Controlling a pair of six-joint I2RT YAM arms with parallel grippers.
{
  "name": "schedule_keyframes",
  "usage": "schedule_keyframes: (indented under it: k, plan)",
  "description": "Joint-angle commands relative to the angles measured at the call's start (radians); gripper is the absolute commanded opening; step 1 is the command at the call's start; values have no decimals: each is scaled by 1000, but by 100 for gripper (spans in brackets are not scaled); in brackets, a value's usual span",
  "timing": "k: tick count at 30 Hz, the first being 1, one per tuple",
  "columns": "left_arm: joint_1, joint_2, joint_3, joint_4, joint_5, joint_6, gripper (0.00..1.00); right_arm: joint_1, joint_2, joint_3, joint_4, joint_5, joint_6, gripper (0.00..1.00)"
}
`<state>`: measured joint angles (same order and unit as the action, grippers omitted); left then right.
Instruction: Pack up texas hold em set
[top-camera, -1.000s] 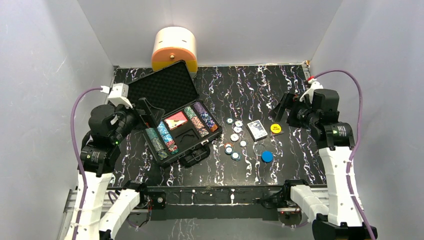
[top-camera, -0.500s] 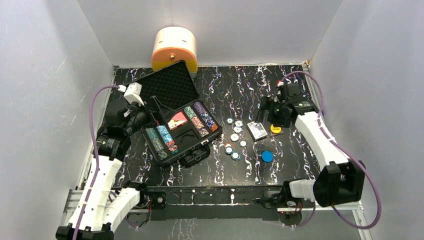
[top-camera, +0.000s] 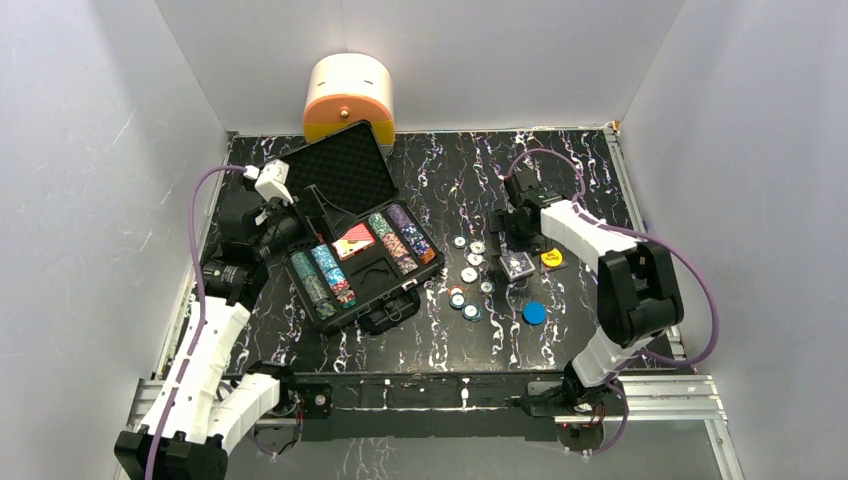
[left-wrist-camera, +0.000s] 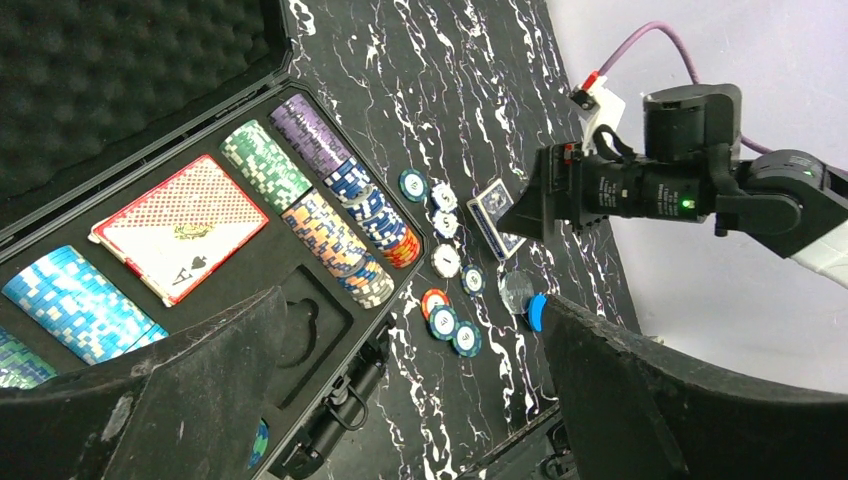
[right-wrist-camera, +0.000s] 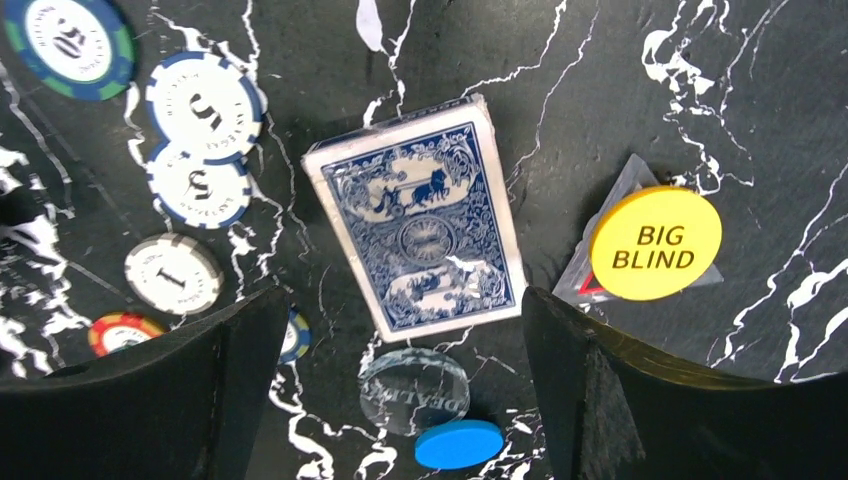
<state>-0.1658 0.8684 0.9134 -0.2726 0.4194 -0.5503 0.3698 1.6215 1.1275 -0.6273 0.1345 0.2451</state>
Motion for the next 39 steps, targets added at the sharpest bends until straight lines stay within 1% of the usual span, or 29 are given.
schedule_keyframes:
  k: [1, 9, 11, 13, 16, 19, 21, 24, 28, 29, 31, 33, 36, 39]
  plan:
    - [0, 11, 13, 30, 25, -14, 98, 5, 44, 56, 37, 34, -73, 95]
    - [0, 60, 28, 45, 37, -18, 98, 5, 189, 110, 0, 43, -129, 95]
    - [0, 68, 22, 54, 38, -27, 98, 4, 205, 101, 5, -11, -169, 94]
    - [0, 74, 17, 65, 49, -36, 98, 3, 215, 90, 9, -100, -200, 89]
    - [0, 84, 21, 72, 66, -46, 98, 2, 223, 67, 6, -170, -212, 78]
    - [0, 82, 18, 72, 78, -58, 98, 6, 202, 40, 18, -116, -209, 69]
    - [0, 85, 9, 73, 89, -79, 98, 9, 174, 37, 31, -69, -195, 65]
    - [0, 105, -2, 72, 134, -123, 98, 22, 94, 54, 62, -103, -197, 60]
    - [0, 141, 2, 51, 224, -220, 98, 89, -38, 74, 130, -240, -243, 59]
    - [0, 149, 5, 49, 267, -250, 98, 108, -68, 81, 147, -309, -253, 59]
    - [0, 152, -3, 48, 305, -302, 98, 153, -119, 82, 184, -424, -278, 59]
    - [0, 155, -10, 41, 329, -320, 98, 203, -157, 80, 230, -492, -285, 60]
    - [-1, 170, -20, 42, 367, -338, 98, 285, -170, 104, 257, -547, -297, 60]
    - [-31, 206, -10, 51, 427, -329, 98, 377, -146, 145, 248, -549, -324, 60]
